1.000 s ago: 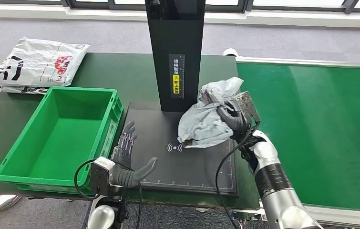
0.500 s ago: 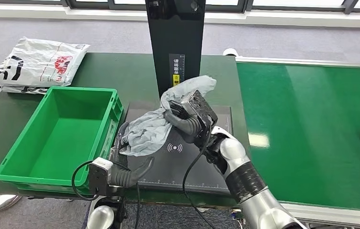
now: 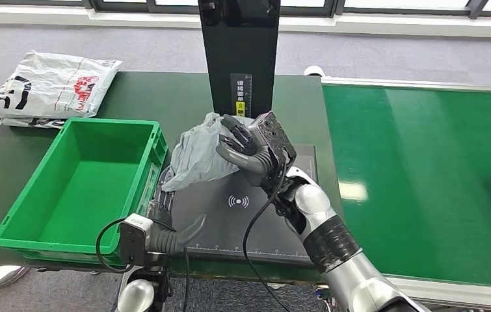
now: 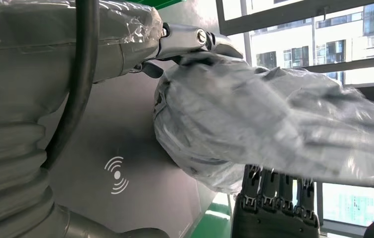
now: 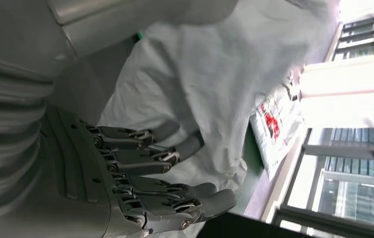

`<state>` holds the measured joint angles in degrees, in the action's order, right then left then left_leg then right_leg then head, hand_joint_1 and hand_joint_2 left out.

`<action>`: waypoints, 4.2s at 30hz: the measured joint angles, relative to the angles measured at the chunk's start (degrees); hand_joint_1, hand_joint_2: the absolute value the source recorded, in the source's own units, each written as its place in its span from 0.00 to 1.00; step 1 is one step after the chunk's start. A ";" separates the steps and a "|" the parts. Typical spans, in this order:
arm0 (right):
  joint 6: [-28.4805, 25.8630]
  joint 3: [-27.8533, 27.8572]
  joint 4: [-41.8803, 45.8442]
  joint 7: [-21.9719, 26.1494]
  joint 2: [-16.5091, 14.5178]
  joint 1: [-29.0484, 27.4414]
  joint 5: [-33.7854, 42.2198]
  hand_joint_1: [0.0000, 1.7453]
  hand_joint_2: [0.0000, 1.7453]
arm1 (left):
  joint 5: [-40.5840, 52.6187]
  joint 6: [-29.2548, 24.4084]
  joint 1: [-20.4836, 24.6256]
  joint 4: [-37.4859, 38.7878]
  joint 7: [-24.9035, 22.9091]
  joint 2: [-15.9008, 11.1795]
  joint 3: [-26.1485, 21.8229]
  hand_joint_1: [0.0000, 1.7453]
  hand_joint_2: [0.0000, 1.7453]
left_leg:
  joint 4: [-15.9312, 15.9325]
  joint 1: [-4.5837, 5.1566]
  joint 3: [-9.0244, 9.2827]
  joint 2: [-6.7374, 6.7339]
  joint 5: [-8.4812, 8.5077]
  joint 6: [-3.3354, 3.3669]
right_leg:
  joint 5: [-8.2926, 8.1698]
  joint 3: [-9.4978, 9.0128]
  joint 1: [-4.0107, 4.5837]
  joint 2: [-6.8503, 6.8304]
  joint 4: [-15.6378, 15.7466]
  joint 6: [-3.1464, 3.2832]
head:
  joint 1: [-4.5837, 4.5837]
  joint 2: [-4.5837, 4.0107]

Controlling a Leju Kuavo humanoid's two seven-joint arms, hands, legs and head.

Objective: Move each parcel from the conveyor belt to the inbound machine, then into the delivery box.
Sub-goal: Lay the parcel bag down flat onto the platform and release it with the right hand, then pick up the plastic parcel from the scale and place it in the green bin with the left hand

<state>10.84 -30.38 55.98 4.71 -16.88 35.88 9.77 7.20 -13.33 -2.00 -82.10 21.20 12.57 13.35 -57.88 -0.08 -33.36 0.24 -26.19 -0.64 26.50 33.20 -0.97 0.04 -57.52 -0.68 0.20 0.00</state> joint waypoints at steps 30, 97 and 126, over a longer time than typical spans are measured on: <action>-22.29 19.82 54.21 15.94 5.94 -34.06 -18.88 0.00 1.00 | 4.19 0.62 -5.68 -6.02 0.68 2.56 -8.19 0.00 1.00 | -0.01 0.02 -0.11 -0.04 -0.33 0.01 | 0.16 0.08 -0.01 0.02 0.12 -0.04 | 0.00 0.00; -20.73 41.00 59.82 21.54 2.86 -46.65 -3.98 0.00 1.00 | 59.66 14.43 31.27 37.12 -10.72 -14.55 25.91 1.00 1.00 | 0.07 0.00 1.51 0.10 -0.70 -0.04 | 0.71 -2.18 0.00 -0.15 0.13 0.07 | 0.00 0.00; -21.64 41.78 56.44 21.76 4.01 -47.31 -1.82 0.00 1.00 | 34.97 15.78 21.05 4.31 -4.04 -23.84 16.25 1.00 1.00 | 0.11 -0.09 1.40 0.00 -0.73 -0.34 | 0.74 -1.34 0.13 0.05 0.03 0.35 | 0.00 0.00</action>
<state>-10.81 11.40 112.42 26.47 -12.87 -11.43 7.95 42.17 2.44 19.05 -77.80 17.16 -11.27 29.60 -57.77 -0.17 -31.96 0.25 -26.91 -0.98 27.24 31.86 -0.84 0.09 -57.49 -0.33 0.20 0.00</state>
